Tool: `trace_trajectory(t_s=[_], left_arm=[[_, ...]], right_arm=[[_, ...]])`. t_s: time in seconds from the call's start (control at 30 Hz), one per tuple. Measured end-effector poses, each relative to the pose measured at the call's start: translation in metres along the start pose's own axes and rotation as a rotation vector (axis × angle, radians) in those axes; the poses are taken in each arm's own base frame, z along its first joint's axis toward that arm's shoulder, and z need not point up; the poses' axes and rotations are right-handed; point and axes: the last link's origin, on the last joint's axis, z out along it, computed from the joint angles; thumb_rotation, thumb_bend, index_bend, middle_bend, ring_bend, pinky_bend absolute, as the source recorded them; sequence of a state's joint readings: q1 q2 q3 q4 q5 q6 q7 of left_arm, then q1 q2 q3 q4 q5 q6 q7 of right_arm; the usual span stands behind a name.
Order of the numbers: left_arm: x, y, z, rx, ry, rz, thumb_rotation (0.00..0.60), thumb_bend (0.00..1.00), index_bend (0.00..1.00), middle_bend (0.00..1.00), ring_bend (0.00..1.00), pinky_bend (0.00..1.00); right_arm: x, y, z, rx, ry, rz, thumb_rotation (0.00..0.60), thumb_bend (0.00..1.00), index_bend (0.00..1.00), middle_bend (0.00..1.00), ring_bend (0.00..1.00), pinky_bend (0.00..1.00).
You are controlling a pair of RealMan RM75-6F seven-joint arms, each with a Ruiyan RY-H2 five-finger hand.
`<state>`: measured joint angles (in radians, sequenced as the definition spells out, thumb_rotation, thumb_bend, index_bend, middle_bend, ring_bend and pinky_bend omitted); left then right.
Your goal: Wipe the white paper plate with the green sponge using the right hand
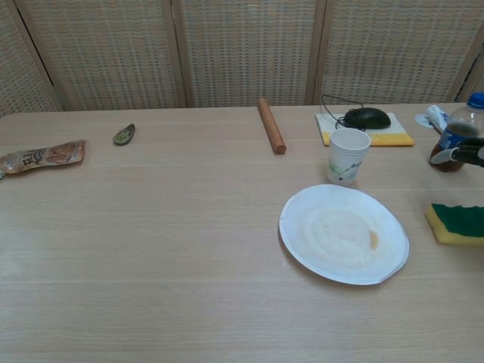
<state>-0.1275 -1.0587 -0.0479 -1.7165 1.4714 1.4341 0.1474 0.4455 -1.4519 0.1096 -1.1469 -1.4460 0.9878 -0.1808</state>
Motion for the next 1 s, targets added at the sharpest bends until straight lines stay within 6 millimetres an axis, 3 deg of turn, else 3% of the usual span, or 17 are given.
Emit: trace_trajectory(t_s=[0.17,0.4,0.77,1.0], left_arm=[[0.001,-0.002,0.000,0.004,0.000,-0.004,0.600,0.00,0.00,0.00,0.00,0.00],[0.002,-0.003,0.000,0.010,0.005,-0.007,0.600,0.00,0.00,0.00,0.00,0.00],[0.001,-0.002,0.001,0.016,-0.003,0.001,0.600,0.00,0.00,0.00,0.00,0.00],[-0.001,-0.003,0.002,0.019,-0.010,0.000,0.600,0.00,0.00,0.00,0.00,0.00]], right_arm=[[-0.008,-0.008,0.017,0.000,-0.038,-0.022,0.600,0.00,0.15,0.20,0.14,0.32],[-0.014,-0.011,0.023,-0.005,-0.069,-0.032,0.600,0.00,0.23,0.27,0.21,0.43],[-0.027,-0.010,0.034,-0.013,-0.091,-0.086,0.600,0.00,0.29,0.31,0.25,0.51],[-0.031,-0.011,0.037,-0.010,-0.080,-0.078,0.600,0.09,0.39,0.44,0.36,0.62]])
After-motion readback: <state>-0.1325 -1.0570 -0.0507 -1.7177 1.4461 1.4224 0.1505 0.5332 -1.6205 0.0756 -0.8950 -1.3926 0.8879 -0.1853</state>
